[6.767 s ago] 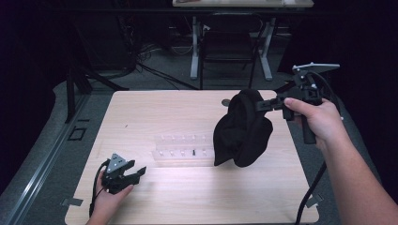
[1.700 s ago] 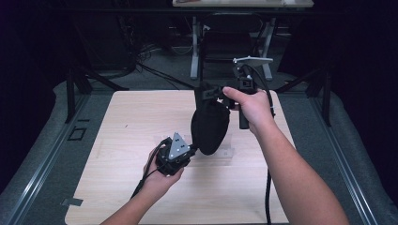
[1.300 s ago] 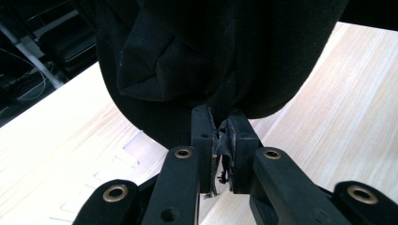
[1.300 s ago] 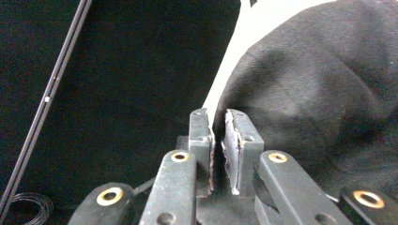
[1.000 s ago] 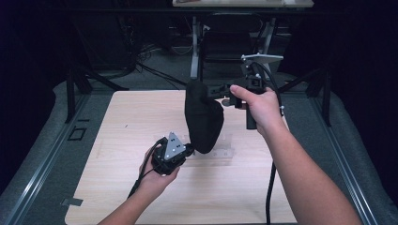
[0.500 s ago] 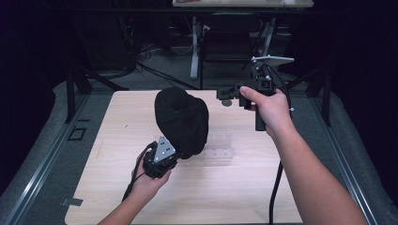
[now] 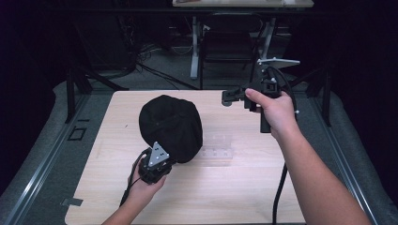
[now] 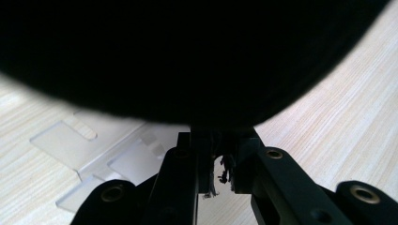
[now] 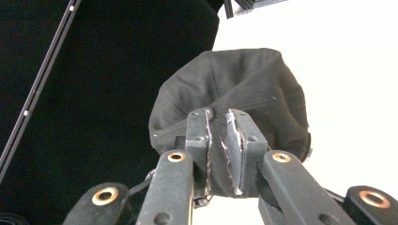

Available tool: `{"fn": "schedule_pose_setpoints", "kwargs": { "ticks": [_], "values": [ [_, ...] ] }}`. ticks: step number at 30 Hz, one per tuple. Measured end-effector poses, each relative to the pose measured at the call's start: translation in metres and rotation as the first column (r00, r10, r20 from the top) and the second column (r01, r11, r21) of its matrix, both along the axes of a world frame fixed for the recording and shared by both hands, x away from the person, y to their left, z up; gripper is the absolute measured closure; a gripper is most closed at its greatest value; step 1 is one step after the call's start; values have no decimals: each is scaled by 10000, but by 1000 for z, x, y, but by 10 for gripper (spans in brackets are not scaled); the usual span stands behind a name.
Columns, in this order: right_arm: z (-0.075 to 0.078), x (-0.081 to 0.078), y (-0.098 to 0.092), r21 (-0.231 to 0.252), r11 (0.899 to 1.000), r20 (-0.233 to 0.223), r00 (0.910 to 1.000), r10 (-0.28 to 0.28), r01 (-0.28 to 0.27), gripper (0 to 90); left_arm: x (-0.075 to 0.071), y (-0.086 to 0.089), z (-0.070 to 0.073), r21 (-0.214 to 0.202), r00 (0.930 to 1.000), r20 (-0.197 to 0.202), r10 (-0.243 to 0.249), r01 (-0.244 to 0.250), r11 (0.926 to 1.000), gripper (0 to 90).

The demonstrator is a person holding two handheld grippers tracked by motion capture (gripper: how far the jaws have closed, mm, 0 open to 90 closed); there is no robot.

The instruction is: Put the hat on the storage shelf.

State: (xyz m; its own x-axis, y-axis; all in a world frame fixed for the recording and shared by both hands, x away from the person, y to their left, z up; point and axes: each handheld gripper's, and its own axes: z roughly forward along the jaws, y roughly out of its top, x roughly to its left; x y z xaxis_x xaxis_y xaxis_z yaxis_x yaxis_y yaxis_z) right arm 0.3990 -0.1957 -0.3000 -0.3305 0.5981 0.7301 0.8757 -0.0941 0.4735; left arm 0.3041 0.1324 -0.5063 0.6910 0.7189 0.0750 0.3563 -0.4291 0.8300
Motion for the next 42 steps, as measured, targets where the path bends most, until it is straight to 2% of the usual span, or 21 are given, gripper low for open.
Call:
{"fn": "schedule_pose_setpoints", "kwargs": {
  "ticks": [7, 11, 12, 13, 16, 18, 19, 20, 21, 22, 23, 25, 28, 30, 31, 34, 35, 36, 37, 40, 42],
  "values": [
    [1, -3, -7, -54, 9999, 93, 9999, -84, 85, 783, -3, 1, -2, -57, 9999, 38, 111, -110, 9999, 802],
    [-1, -8, -10, -256, 9995, 232, 9995, -192, 198, 781, -5, 5, -2, -127, 9997, 101, 230, -229, 9997, 692],
    [-1, -8, -10, -256, 9995, 232, 9995, -192, 198, 781, -5, 7, -1, -174, 9997, 60, 216, -215, 9996, 692],
    [-3, -10, -13, -519, 9984, 271, 9994, -230, 244, 778, -6, 14, -1, -312, 9996, 21, 285, -284, 9991, 656],
    [-5, -14, -16, -817, 9960, 403, 9987, -326, 359, 776, -8, 22, -1, -403, 9989, -78, 471, -474, 9981, 590],
    [-8, -17, -18, -768, 9962, 397, 9985, -373, 402, 776, -8, 28, -2, -520, 9981, -293, 537, -552, 9971, 558],
    [-11, -20, -21, -976, 9943, 435, 9983, -398, 439, 775, -9, 35, -4, -641, 9970, -449, 627, -655, 9958, 535],
    [-11, -20, -21, -976, 9943, 435, 9983, -398, 439, 775, -9, 35, -4, -641, 9970, -449, 627, -655, 9958, 528],
    [-15, -24, -24, -1304, 9896, 569, 9969, -539, 609, 773, -11, 39, -5, -682, 9963, -515, 695, -729, 9950, 524],
    [-15, -24, -24, -1304, 9896, 569, 9969, -539, 609, 773, -12, 42, -6, -750, 9953, -555, 787, -828, 9937, 524],
    [-20, -29, -27, -1698, 9830, 694, 9958, -592, 703, 768, -13, 50, -8, -764, 9932, -565, 1018, -1060, 9914, 516],
    [-28, -33, -30, -1926, 9783, 748, 9952, -628, 762, 758, -13, 56, -10, -804, 9904, -561, 1267, -1309, 9881, 515],
    [-37, -38, -33, -2157, 9731, 837, 9945, -636, 804, 754, -11, 60, -12, -948, 9896, -582, 1319, -1370, 9860, 515],
    [-47, -43, -35, -2404, 9668, 879, 9939, -668, 862, 748, -10, 62, -16, -991, 9894, -513, 1356, -1402, 9852, 512],
    [-57, -48, -37, -2654, 9600, 955, 9933, -657, 890, 740, -9, 63, -18, -1000, 9894, -516, 1356, -1402, 9851, 508],
    [-66, -53, -41, -2786, 9557, 1121, 9915, -662, 954, 730, -10, 65, -21, -1112, 9903, -390, 1336, -1372, 9843, 506],
    [-75, -59, -44, -2908, 9504, 1396, 9876, -717, 1101, 720, -11, 66, -22, -1264, 9907, -379, 1306, -1344, 9828, 506],
    [-75, -59, -44, -2908, 9504, 1396, 9876, -717, 1101, 720, -11, 66, -22, -1264, 9907, -379, 1306, -1344, 9828, 506],
    [-84, -65, -48, -2918, 9486, 1553, 9847, -792, 1223, 709, -11, 65, -23, -1299, 9910, -333, 1298, -1331, 9826, 506],
    [-93, -70, -50, -3029, 9444, 1590, 9838, -827, 1283, 694, -12, 66, -23, -1261, 9900, -314, 1376, -1405, 9820, 508],
    [-106, -76, -52, -3166, 9385, 1718, 9814, -862, 1379, 663, -14, 65, -24, -1299, 9876, -189, 1560, -1571, 9790, 507]
  ]
}}
